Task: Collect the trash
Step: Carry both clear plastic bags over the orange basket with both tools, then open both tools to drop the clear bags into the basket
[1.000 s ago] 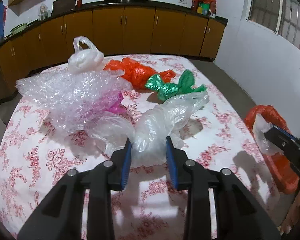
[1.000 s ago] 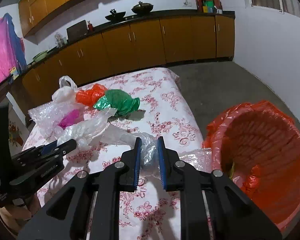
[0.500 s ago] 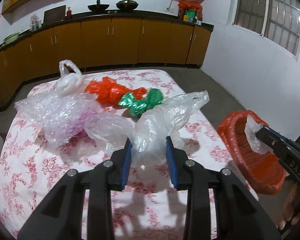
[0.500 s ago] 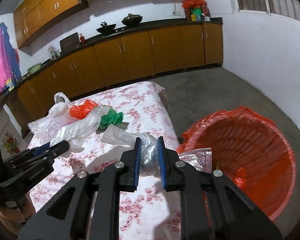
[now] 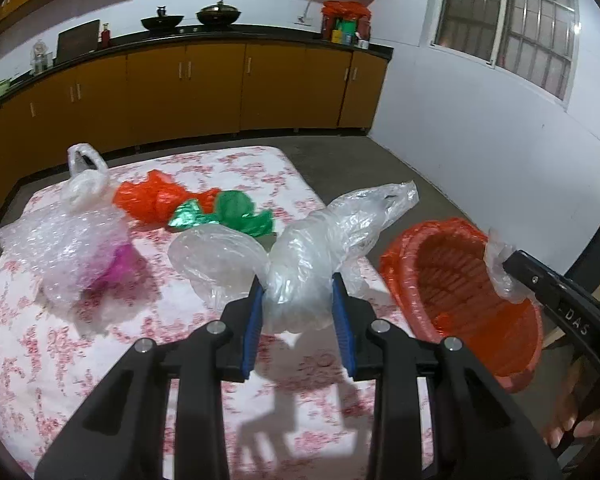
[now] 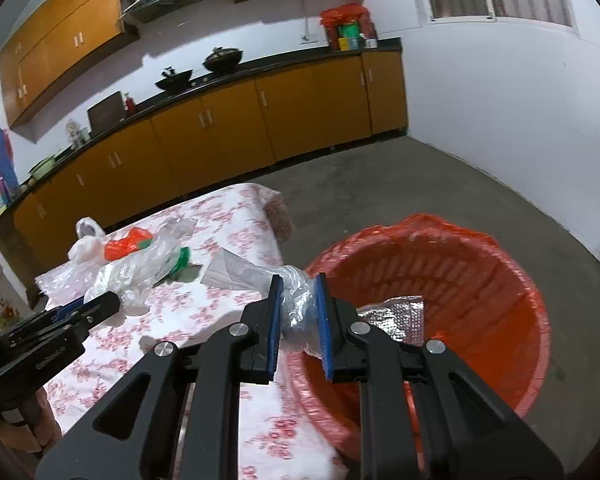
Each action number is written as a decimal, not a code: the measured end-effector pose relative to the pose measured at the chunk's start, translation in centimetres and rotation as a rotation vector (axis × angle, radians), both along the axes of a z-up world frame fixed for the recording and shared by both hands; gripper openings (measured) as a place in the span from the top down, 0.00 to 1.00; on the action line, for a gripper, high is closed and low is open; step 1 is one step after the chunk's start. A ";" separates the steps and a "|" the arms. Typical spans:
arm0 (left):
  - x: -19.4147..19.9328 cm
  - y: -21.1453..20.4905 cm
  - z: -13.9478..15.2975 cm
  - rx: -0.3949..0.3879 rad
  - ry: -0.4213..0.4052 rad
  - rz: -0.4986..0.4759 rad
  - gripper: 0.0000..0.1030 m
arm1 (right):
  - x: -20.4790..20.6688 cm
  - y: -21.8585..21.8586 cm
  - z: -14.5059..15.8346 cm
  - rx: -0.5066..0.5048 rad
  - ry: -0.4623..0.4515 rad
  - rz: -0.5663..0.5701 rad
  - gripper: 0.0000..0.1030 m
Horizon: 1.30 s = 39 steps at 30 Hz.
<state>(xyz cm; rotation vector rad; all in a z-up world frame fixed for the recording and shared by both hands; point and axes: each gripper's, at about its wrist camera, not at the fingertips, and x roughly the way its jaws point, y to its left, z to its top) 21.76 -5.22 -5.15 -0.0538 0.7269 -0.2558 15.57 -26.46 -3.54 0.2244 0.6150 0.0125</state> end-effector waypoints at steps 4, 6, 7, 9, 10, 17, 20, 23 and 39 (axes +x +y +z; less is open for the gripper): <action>0.1 -1.5 0.0 -0.013 0.002 -0.036 0.68 | -0.5 -1.8 0.1 -0.002 -0.004 -0.051 0.83; 0.1 -2.5 0.1 -0.020 0.003 -0.055 0.68 | -0.8 -3.0 0.2 0.000 -0.006 -0.082 0.84; 0.1 -3.0 0.1 -0.026 0.004 -0.067 0.68 | -1.0 -3.6 0.2 0.002 -0.006 -0.098 0.84; 0.3 -4.3 0.2 -0.034 0.007 -0.093 0.68 | -1.2 -4.6 0.3 0.004 -0.005 -0.123 0.84; 0.3 -4.9 0.2 -0.036 0.008 -0.103 0.68 | -1.3 -5.2 0.3 0.005 -0.004 -0.140 0.83; 0.7 -9.1 0.3 -0.059 0.020 -0.188 0.68 | -1.9 -7.6 0.4 0.000 -0.003 -0.198 0.84; 1.0 -10.8 0.1 -0.061 0.027 -0.221 0.68 | -2.1 -8.5 0.5 0.005 -0.004 -0.220 0.84; 1.2 -12.3 -0.1 -0.064 0.036 -0.244 0.68 | -2.2 -9.5 0.5 0.019 -0.004 -0.240 0.83; 3.1 -17.0 -3.0 -0.067 0.119 -0.315 0.66 | -1.5 -11.8 0.2 0.069 -0.004 -0.262 0.82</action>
